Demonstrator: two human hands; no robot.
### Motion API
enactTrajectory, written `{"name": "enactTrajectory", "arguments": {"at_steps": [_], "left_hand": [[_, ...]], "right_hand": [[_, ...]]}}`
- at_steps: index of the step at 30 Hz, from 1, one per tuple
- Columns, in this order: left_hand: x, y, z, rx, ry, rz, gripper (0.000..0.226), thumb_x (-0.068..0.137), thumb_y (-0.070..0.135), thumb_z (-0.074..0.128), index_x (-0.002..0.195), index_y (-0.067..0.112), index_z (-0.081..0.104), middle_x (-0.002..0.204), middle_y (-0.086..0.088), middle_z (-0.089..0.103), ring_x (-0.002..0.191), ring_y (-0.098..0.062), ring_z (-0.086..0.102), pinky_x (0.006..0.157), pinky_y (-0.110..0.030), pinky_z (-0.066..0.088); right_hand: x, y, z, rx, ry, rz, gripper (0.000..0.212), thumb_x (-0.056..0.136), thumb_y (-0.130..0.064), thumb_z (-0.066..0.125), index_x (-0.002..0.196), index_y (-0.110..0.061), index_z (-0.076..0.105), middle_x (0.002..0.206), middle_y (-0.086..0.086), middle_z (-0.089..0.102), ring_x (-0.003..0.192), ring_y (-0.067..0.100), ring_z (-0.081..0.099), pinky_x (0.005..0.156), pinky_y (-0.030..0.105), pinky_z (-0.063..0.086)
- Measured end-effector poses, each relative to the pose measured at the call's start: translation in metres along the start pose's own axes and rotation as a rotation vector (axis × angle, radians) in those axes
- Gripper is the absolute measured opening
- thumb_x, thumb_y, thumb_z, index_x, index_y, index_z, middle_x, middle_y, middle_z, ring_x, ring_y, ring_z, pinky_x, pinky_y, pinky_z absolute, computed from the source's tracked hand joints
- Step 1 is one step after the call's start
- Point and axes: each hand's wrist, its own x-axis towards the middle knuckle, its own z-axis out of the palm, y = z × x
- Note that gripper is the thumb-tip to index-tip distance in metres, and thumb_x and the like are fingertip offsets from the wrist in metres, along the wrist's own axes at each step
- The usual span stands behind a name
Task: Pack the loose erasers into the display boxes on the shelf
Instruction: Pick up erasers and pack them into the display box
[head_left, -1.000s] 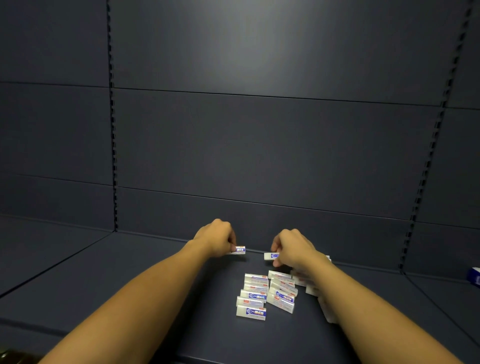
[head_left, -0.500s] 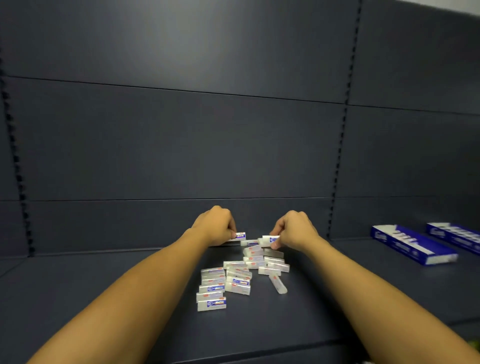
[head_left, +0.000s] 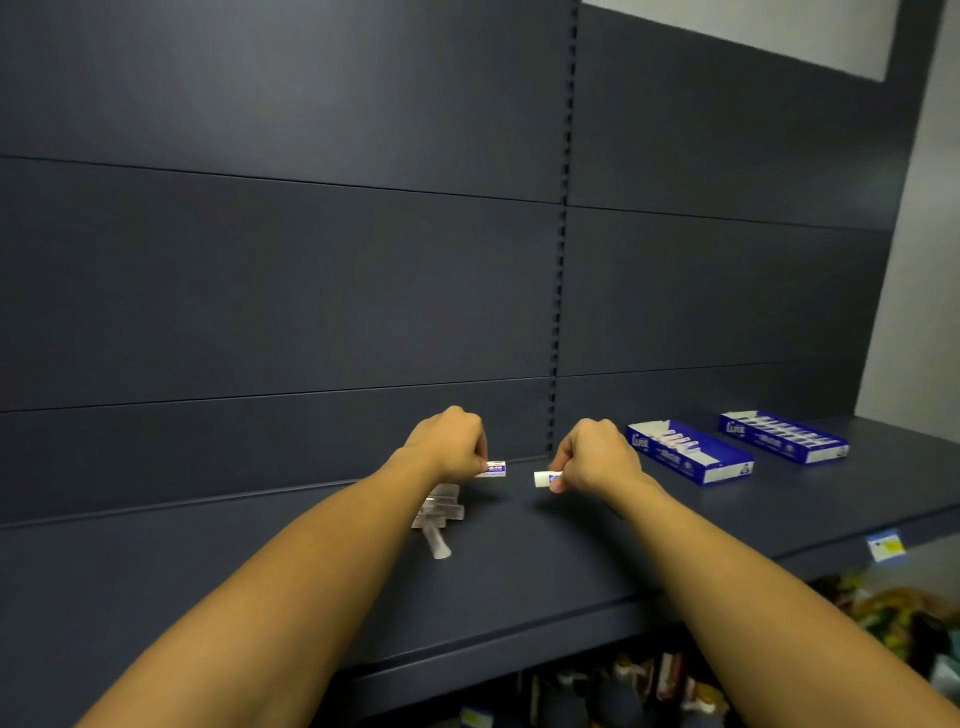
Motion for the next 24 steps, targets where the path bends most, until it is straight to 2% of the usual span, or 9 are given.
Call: {"name": "enactTrajectory", "arguments": {"at_steps": [3, 6, 11, 14, 21, 24], "left_hand": [[0.009, 0.038, 0.005, 0.007, -0.001, -0.005, 0.017, 0.087, 0.018, 0.067, 0.1, 0.018, 0.079, 0.103, 0.0, 0.074, 0.084, -0.02, 0.065, 0.071, -0.032, 0.051], [0.018, 0.074, 0.01, 0.015, 0.007, -0.021, 0.017, 0.087, 0.019, 0.068, 0.1, 0.019, 0.079, 0.103, -0.001, 0.073, 0.088, -0.023, 0.067, 0.075, -0.034, 0.055], [0.031, 0.132, 0.021, 0.027, 0.018, -0.039, 0.016, 0.085, 0.018, 0.068, 0.096, 0.019, 0.08, 0.1, -0.001, 0.073, 0.088, -0.025, 0.068, 0.075, -0.035, 0.058], [0.037, 0.16, 0.03, 0.037, 0.004, -0.047, 0.017, 0.086, 0.019, 0.067, 0.097, 0.019, 0.08, 0.1, -0.001, 0.071, 0.087, -0.025, 0.068, 0.072, -0.034, 0.056], [0.061, 0.205, 0.05, 0.035, -0.022, -0.048, 0.016, 0.087, 0.019, 0.068, 0.099, 0.019, 0.08, 0.102, -0.002, 0.071, 0.088, -0.025, 0.068, 0.077, -0.038, 0.059], [0.076, 0.218, 0.056, 0.042, -0.015, -0.045, 0.016, 0.087, 0.019, 0.068, 0.098, 0.019, 0.079, 0.099, -0.001, 0.072, 0.086, -0.024, 0.068, 0.073, -0.035, 0.057]], "right_hand": [[-0.004, 0.035, -0.02, -0.029, 0.009, -0.003, 0.013, 0.07, -0.022, 0.09, 0.078, -0.023, 0.08, 0.081, -0.005, 0.073, 0.081, 0.016, 0.067, 0.072, 0.033, 0.056], [-0.008, 0.071, -0.041, -0.055, 0.002, 0.006, 0.016, 0.071, -0.023, 0.089, 0.069, -0.027, 0.074, 0.081, -0.006, 0.072, 0.082, 0.016, 0.066, 0.075, 0.035, 0.058], [-0.015, 0.131, -0.067, -0.058, 0.012, 0.026, 0.014, 0.073, -0.022, 0.087, 0.085, -0.026, 0.081, 0.089, -0.005, 0.073, 0.088, 0.017, 0.065, 0.074, 0.033, 0.056], [-0.019, 0.163, -0.074, -0.055, -0.005, 0.037, 0.016, 0.071, -0.022, 0.089, 0.084, -0.027, 0.081, 0.091, -0.006, 0.073, 0.09, 0.016, 0.065, 0.073, 0.033, 0.055], [-0.012, 0.216, -0.089, -0.008, -0.007, 0.062, 0.016, 0.071, -0.025, 0.089, 0.084, -0.026, 0.081, 0.089, -0.006, 0.068, 0.086, 0.017, 0.062, 0.07, 0.03, 0.049], [-0.001, 0.234, -0.094, -0.008, 0.011, 0.065, 0.017, 0.069, -0.029, 0.09, 0.081, -0.025, 0.079, 0.094, -0.004, 0.069, 0.091, 0.02, 0.063, 0.073, 0.033, 0.052]]}}
